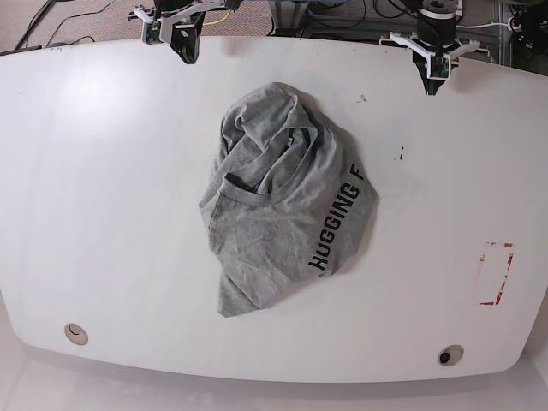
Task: Layout the t-shirt on the table in an organized manner, then fold the t-shirt properly
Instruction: 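Move both grippers down toward the crumpled grey t-shirt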
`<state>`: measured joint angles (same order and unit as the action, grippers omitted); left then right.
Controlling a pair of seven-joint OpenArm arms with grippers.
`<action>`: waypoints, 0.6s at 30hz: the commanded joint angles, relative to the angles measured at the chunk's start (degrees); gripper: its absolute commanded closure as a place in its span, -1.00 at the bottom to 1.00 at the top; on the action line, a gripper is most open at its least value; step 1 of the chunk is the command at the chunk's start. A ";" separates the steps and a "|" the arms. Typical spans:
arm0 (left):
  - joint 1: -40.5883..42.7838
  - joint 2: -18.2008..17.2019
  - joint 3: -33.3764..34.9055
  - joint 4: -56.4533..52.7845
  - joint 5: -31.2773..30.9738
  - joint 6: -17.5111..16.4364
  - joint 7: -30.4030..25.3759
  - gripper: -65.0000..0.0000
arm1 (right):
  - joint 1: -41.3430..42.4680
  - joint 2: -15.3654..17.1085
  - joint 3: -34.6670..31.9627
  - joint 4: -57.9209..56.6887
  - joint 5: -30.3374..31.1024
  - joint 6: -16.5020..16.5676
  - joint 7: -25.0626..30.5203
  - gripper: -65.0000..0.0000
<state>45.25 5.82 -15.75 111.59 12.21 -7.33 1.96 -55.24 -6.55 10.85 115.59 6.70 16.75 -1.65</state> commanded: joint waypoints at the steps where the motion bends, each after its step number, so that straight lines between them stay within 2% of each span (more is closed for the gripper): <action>1: -1.61 0.02 -0.03 1.16 -0.03 0.34 -1.38 1.00 | 1.13 -0.18 0.01 1.29 0.47 0.52 1.43 0.97; 10: -8.02 0.02 -0.03 1.24 0.06 0.34 -1.30 1.00 | 8.61 -0.09 -3.42 1.20 0.47 0.52 0.99 0.96; 13: -9.87 0.02 -0.03 1.24 0.14 0.34 -1.30 1.00 | 11.16 -0.09 -5.27 1.20 0.47 0.26 -0.77 0.93; 15: -11.19 0.02 -0.03 1.24 0.14 0.34 -1.30 1.00 | 13.00 -0.09 -6.06 1.20 0.47 0.26 -2.53 0.81; 18: -12.86 0.11 -0.03 1.16 0.23 0.34 -1.30 1.00 | 15.38 -0.18 -7.12 1.20 0.47 0.17 -4.72 0.49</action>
<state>33.06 5.85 -15.70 111.59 12.38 -7.38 2.13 -40.88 -6.70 4.10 115.55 6.68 16.86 -7.35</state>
